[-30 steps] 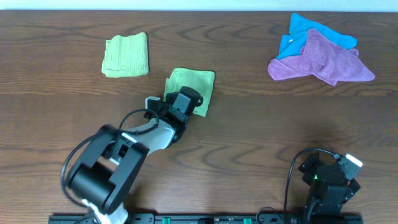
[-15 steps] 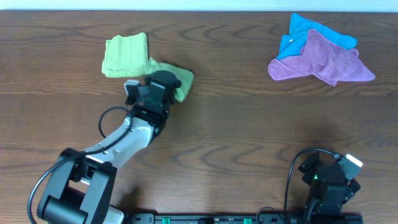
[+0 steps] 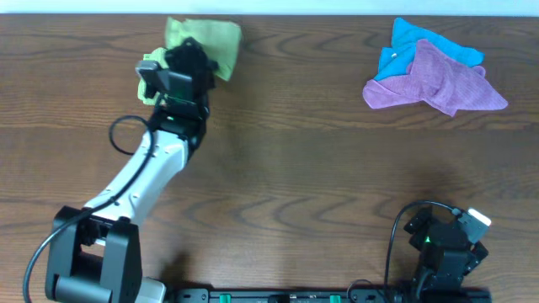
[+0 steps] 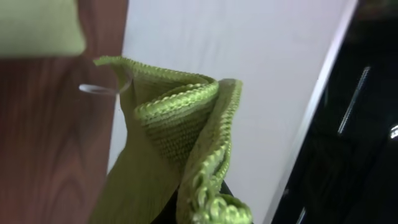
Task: Fold the cloth
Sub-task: 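Carry the green cloth to the upper left with the left gripper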
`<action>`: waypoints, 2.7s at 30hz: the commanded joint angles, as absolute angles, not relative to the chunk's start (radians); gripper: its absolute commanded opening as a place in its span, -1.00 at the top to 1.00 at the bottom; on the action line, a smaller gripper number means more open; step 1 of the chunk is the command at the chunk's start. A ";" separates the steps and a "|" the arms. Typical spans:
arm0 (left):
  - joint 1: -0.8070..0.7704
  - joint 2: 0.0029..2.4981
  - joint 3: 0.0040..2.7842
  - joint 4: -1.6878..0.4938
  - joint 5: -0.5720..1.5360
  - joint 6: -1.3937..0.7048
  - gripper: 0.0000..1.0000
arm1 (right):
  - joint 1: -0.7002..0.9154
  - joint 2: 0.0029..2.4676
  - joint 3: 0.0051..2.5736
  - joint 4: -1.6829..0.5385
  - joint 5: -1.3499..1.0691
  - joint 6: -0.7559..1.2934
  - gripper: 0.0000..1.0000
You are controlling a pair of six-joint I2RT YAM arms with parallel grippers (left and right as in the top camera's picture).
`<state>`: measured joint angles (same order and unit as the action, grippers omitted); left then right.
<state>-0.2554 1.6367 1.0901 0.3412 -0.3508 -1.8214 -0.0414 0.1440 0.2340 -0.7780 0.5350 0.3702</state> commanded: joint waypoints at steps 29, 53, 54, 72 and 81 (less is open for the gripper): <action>-0.083 1.976 1.350 0.426 -0.309 -1.678 0.83 | -0.038 0.145 0.233 -0.779 0.545 0.358 -0.98; -0.054 1.936 1.350 0.089 -0.264 -1.655 0.71 | -0.038 0.145 0.233 -0.779 0.545 0.358 -0.98; -0.054 1.936 1.350 0.075 -0.264 -1.655 0.60 | -0.038 0.145 0.233 -0.779 0.545 0.358 -0.99; -0.052 1.916 1.349 -0.109 -0.195 -1.657 -0.90 | -0.038 0.145 0.233 -0.779 0.545 0.358 -0.99; -0.041 1.739 1.349 -0.556 -0.192 -1.661 -0.90 | -0.038 0.145 0.233 -0.779 0.545 0.358 -0.99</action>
